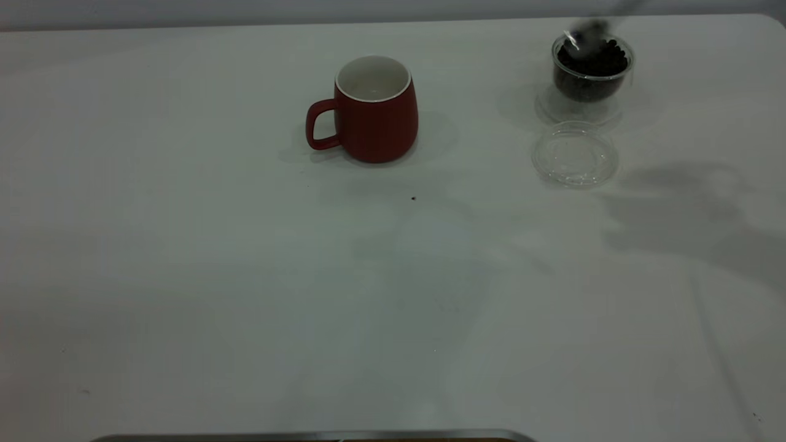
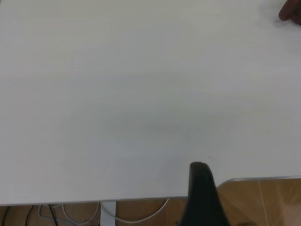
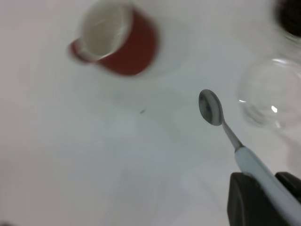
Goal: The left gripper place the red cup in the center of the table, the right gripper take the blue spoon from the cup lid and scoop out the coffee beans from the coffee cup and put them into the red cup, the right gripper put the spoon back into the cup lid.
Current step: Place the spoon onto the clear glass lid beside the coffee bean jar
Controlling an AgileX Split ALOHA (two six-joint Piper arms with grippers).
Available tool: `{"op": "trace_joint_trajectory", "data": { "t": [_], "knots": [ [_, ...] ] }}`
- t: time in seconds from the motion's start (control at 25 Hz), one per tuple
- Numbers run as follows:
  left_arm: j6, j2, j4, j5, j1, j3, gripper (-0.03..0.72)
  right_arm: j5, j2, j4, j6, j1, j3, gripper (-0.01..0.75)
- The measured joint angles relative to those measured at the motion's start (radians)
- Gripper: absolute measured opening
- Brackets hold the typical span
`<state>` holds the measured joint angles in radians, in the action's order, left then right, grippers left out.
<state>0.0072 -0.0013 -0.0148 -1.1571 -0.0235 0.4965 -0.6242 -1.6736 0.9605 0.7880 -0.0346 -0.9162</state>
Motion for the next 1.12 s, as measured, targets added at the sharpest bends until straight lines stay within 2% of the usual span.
{"op": "trace_joint_trajectory", "data": {
  "t": [0.12,0.32,0.4,0.52,0.68,0.88,1.12],
  "knots": [
    [0.000,0.000,0.000,0.000,0.000,0.000,0.587,0.050,-0.022,0.213,0.167,-0.074,0.105,0.104],
    [0.000,0.000,0.000,0.000,0.000,0.000,0.587,0.050,-0.117,0.530,0.446,-0.191,0.184,0.104],
    [0.000,0.000,0.000,0.000,0.000,0.000,0.587,0.015,-0.176,0.620,0.521,-0.222,0.190,0.104],
    [0.000,0.000,0.000,0.000,0.000,0.000,0.587,-0.087,-0.280,0.751,0.615,-0.229,0.190,0.104],
    [0.000,0.000,0.000,0.000,0.000,0.000,0.587,-0.179,-0.406,0.806,0.662,-0.229,0.168,0.104],
    [0.000,0.000,0.000,0.000,0.000,0.000,0.587,-0.186,-0.522,0.815,0.671,-0.229,0.156,0.104],
    [0.000,0.000,0.000,0.000,0.000,0.000,0.587,-0.231,-0.614,0.815,0.659,-0.229,0.062,0.104]
  ]
}}
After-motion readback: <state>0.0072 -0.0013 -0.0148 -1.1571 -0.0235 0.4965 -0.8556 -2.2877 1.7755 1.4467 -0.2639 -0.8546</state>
